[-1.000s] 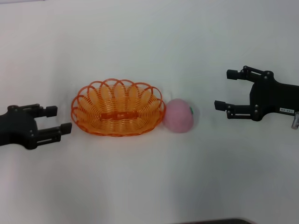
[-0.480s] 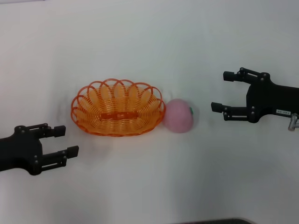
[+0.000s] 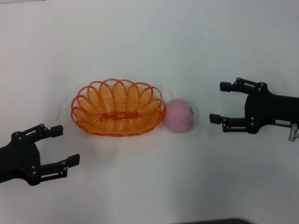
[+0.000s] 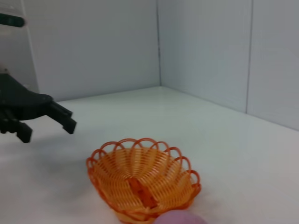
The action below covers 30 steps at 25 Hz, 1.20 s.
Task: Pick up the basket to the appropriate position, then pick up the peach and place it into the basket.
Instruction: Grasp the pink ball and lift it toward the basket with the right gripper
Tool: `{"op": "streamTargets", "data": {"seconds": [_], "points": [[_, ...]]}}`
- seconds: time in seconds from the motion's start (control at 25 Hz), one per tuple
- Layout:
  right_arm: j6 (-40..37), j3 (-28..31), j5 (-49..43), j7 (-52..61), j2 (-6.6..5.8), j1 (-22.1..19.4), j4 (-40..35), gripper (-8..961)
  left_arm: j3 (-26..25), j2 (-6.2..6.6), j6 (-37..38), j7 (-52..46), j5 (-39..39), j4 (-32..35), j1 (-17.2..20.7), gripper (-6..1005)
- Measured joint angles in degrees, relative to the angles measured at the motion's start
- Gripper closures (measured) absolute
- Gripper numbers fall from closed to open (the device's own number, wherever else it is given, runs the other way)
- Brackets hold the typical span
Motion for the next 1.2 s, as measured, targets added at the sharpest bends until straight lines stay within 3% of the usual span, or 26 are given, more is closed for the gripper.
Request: {"op": "streamTargets", "data": {"seconds": [0.04, 0.12, 0.44, 0.6, 0.8, 1.2], "points": [[-0.3, 0.1, -0.4, 0.0, 0.00, -0.1, 0.0, 17, 0.0, 0.03, -0.1, 0.1, 0.1, -0.3, 0.0, 305], [-0.6, 0.3, -0.8, 0.6, 0.03, -0.2, 0.0, 16, 0.0, 0.06, -0.3, 0.5, 0.4, -0.9, 0.0, 150], [-3.5, 0.4, -0.8, 7.7, -0.67, -0.1, -1.6, 16, 0.0, 0.04, -0.7, 1.1, 0.5, -1.2, 0.1, 132], [-5.3, 0.4, -0.9, 16.0, -0.61, 0.2, -5.6, 17, -0.1, 0.04, -0.8, 1.2, 0.5, -1.0, 0.0, 135], [-6.9, 0.0, -1.4, 28.7, -1.47, 1.5, -10.4, 16, -0.1, 0.04, -0.9, 1.7, 0.5, -0.9, -0.1, 139], [-10.7, -0.1, -17.0, 45.4, -2.31, 9.9, -17.4, 17, -0.1, 0.04, -0.9, 1.8, 0.5, -0.8, 0.0, 139]]}}
